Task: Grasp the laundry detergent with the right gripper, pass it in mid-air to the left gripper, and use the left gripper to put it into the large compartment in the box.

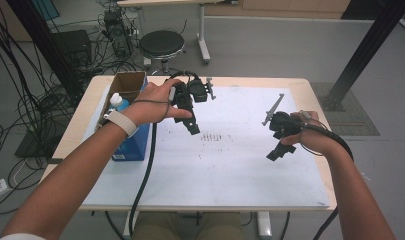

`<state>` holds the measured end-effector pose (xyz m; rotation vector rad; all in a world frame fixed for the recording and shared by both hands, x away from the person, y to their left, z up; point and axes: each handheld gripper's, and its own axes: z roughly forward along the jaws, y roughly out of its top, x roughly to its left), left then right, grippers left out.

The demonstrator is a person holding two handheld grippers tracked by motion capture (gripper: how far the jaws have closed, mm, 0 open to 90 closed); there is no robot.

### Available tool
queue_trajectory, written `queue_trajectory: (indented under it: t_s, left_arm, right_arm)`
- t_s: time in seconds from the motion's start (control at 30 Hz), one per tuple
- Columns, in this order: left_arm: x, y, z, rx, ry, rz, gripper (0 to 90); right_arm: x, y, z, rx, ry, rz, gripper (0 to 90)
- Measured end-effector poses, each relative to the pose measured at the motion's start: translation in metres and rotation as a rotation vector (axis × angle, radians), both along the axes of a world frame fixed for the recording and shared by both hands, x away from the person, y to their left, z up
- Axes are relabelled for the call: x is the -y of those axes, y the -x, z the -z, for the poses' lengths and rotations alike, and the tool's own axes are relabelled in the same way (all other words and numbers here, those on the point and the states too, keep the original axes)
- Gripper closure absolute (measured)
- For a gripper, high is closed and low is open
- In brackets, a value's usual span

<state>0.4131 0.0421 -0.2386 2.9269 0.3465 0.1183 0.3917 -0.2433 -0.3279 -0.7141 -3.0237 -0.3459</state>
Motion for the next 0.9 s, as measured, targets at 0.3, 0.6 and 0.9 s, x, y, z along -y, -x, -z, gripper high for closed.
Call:
queue_trajectory:
  t_s: [0.3, 0.6, 0.9]
  left_arm:
    - [-0.006, -0.0017, 0.0021, -0.002, 0.013, -0.018, 9.6]
    - [-0.0097, -0.0034, 0.0066, -0.01, 0.013, -0.03, 9.6]
    - [-0.0102, -0.0034, 0.0084, -0.015, 0.008, -0.03, 9.6]
  right_arm:
    - [-0.0019, -0.0005, 0.0004, -0.001, 0.002, -0.003, 10.0]
    - [-0.0026, -0.0017, 0.0018, -0.001, 0.004, -0.003, 10.0]
    - [-0.0045, -0.0019, 0.0029, 0.0, 0.002, -0.008, 9.9]
